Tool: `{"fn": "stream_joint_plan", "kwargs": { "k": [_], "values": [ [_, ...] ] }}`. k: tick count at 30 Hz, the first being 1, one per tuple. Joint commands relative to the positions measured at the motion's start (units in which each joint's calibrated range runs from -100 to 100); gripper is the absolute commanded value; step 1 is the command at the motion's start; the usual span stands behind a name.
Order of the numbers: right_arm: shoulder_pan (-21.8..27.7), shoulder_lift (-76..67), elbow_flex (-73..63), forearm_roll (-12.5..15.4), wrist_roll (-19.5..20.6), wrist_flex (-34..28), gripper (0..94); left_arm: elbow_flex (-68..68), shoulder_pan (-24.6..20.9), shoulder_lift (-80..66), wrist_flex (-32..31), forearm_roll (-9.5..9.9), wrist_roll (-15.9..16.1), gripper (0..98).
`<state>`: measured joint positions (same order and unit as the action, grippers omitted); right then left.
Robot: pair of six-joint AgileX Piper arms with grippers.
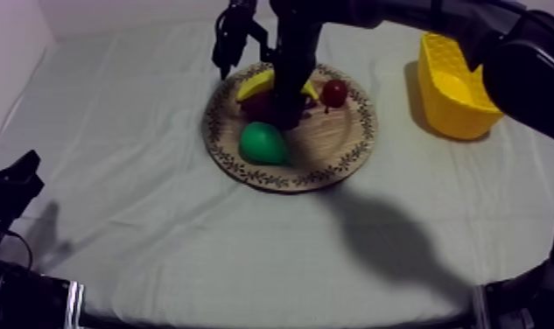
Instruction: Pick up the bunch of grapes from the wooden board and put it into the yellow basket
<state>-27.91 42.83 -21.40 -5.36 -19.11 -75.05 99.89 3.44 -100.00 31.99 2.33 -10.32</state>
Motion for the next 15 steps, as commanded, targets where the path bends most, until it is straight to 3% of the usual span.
{"fn": "stream_joint_plan", "kwargs": {
  "k": [1,15],
  "values": [
    [-0.03,0.6,-0.13,0.06,-0.05,0.0,81.4,0.0,-0.01,0.0,0.03,-0.01,-0.01,0.1],
    [-1.04,4.94,-2.15,1.09,-0.04,-0.17,78.7,0.0,-0.01,0.0,0.03,-0.01,-0.01,0.1]
  ]
}}
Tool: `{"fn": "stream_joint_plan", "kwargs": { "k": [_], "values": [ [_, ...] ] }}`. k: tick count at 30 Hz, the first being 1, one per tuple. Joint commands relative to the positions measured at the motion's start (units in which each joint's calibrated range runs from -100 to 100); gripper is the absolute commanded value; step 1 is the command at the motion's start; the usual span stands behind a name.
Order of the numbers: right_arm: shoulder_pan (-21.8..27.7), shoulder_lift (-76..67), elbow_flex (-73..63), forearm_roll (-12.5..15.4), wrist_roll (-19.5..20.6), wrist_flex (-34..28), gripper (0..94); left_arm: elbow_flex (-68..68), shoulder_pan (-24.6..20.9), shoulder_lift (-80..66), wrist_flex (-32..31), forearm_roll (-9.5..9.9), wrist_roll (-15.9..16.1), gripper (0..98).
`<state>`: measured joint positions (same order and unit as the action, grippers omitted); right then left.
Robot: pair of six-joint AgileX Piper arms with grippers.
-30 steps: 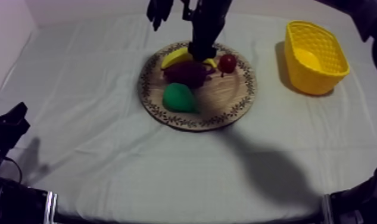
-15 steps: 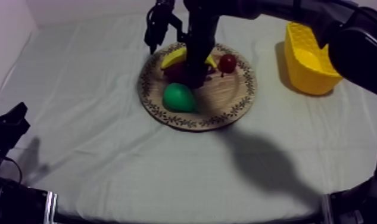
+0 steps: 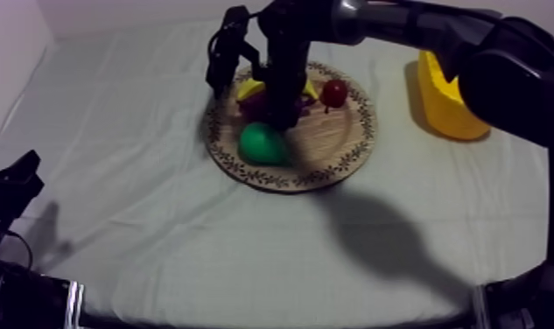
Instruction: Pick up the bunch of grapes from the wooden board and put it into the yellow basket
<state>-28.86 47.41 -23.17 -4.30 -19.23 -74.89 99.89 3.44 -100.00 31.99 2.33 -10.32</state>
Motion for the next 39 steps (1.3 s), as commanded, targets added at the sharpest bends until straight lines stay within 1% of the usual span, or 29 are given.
{"fn": "stream_joint_plan", "kwargs": {
  "k": [1,13,18,20,25,31,35,39],
  "values": [
    [-0.15,0.72,-0.8,0.02,0.12,-0.43,78.7,0.0,-0.01,0.0,0.03,-0.01,-0.01,0.1],
    [-0.18,5.33,-5.15,0.14,0.19,-1.2,77.6,0.0,-0.01,0.0,0.03,-0.01,-0.01,0.1],
    [0.07,6.6,-5.94,-0.15,0.21,-0.74,74.7,0.0,-0.01,0.0,0.03,-0.01,-0.01,0.1],
    [0.25,6.74,-6.09,-0.1,0.04,-0.54,71.5,0.0,-0.01,0.0,0.03,-0.01,-0.01,0.1],
    [0.48,6.56,-6.18,-0.02,-0.43,-0.31,56.1,0.0,-0.01,0.0,0.03,-0.01,-0.01,0.1],
    [0.34,5.97,-5.32,0.06,-0.77,0.17,40.7,0.0,-0.01,0.0,0.03,-0.01,-0.01,0.1],
    [0.08,5.65,-4.51,-0.02,-0.58,0.59,35.8,0.0,-0.01,0.0,0.03,-0.01,-0.01,0.1],
    [-0.04,5.11,-3.44,-0.07,-0.19,1.47,34.2,0.0,-0.01,0.0,0.03,-0.01,-0.01,0.1]
  ]
}}
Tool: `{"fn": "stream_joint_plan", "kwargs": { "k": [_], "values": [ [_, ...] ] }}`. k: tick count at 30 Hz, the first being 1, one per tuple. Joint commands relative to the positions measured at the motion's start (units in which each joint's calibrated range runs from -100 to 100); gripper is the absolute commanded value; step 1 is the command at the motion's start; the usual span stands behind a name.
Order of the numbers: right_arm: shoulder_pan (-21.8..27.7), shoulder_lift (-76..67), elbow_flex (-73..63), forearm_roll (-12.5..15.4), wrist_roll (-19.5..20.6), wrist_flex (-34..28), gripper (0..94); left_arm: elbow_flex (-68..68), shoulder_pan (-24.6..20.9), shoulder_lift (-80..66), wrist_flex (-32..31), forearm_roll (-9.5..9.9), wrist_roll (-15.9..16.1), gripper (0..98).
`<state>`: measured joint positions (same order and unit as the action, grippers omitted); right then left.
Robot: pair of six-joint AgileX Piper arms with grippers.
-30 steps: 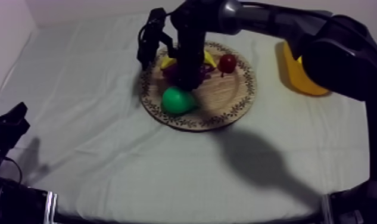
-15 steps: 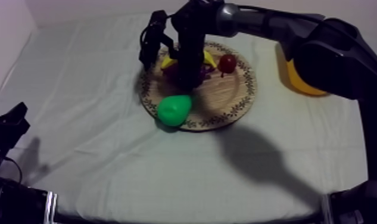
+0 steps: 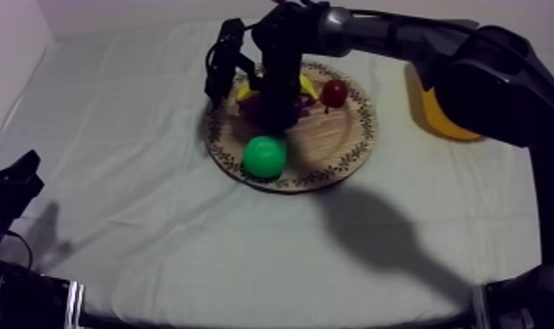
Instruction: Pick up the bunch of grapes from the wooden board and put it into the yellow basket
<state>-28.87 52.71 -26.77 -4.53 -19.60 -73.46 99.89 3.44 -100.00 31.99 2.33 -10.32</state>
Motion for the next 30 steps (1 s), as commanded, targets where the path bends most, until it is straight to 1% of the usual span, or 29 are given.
{"fn": "stream_joint_plan", "kwargs": {
  "k": [1,13,17,19,25,30],
  "values": [
    [-0.05,-0.41,0.45,0.16,0.26,0.24,33.9,0.0,-0.01,0.0,0.03,-0.01,-0.01,0.1],
    [1.09,-7.12,4.61,0.05,1.33,1.85,32.9,0.0,-0.01,0.0,0.03,-0.01,-0.01,0.1],
    [2.16,-11.26,6.83,0.76,2.05,3.16,32.4,0.0,-0.01,0.0,0.03,-0.01,-0.01,0.1],
    [2.67,-13.58,8.89,0.96,2.81,4.57,32.2,0.0,-0.01,0.0,0.03,-0.01,-0.01,0.1],
    [3.94,-22.53,18.23,0.4,5.72,8.43,31.5,0.0,-0.01,0.0,0.03,-0.01,-0.01,0.1],
    [5.06,-29.92,25.86,-0.22,9.2,10.48,31.5,0.0,-0.01,0.0,0.03,-0.01,-0.01,0.1]
  ]
}}
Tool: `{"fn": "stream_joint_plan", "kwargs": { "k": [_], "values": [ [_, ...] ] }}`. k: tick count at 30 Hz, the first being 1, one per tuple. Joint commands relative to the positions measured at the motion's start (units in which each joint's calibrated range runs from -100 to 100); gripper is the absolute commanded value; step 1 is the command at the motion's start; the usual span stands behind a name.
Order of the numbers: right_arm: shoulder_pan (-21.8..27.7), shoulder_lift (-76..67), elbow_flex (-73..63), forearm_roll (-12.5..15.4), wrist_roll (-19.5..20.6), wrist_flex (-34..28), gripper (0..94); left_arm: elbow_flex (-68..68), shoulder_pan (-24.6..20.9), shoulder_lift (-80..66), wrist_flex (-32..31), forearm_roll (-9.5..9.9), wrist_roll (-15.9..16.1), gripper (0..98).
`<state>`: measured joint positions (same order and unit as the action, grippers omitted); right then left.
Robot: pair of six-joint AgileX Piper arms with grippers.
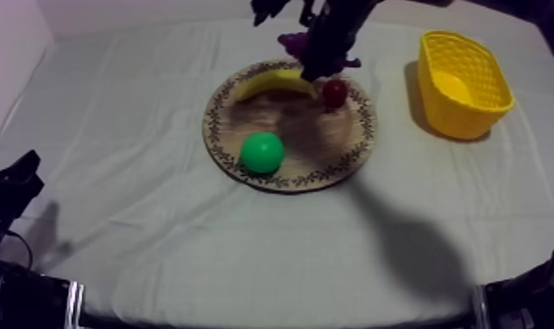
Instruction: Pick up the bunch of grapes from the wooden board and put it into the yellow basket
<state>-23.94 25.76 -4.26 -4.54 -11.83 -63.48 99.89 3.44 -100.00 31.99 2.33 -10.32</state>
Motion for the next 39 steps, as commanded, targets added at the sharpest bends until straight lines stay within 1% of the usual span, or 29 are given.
{"fn": "stream_joint_plan", "kwargs": {
  "k": [1,6,12,21,26,32,39],
  "values": [
    [0.38,-4.31,4.84,-0.35,2.16,0.74,31.6,0.0,-0.01,0.0,0.03,-0.01,-0.01,0.1],
    [2.32,-10.58,11.24,-0.17,5.12,1.2,31.0,0.0,-0.01,0.0,0.03,-0.01,-0.01,0.1],
    [6.58,-17.24,17.62,1.59,6.04,-0.06,30.8,0.0,-0.01,0.0,0.03,-0.01,-0.01,0.1],
    [12.35,-24.22,26.76,1.0,9.34,3.09,29.4,0.0,-0.01,0.0,0.03,-0.01,-0.01,0.1],
    [15.02,-26.47,27.51,0.86,11.13,3.13,29.4,0.0,-0.01,0.0,0.03,-0.01,-0.01,0.1],
    [16.78,-26.66,26.15,-0.84,14.62,4.4,28.8,0.0,-0.01,0.0,0.03,-0.01,-0.01,0.1],
    [19.4,-22.93,20.26,-0.93,15.28,5.02,28.4,0.0,-0.01,0.0,0.03,-0.01,-0.01,0.1]
  ]
}}
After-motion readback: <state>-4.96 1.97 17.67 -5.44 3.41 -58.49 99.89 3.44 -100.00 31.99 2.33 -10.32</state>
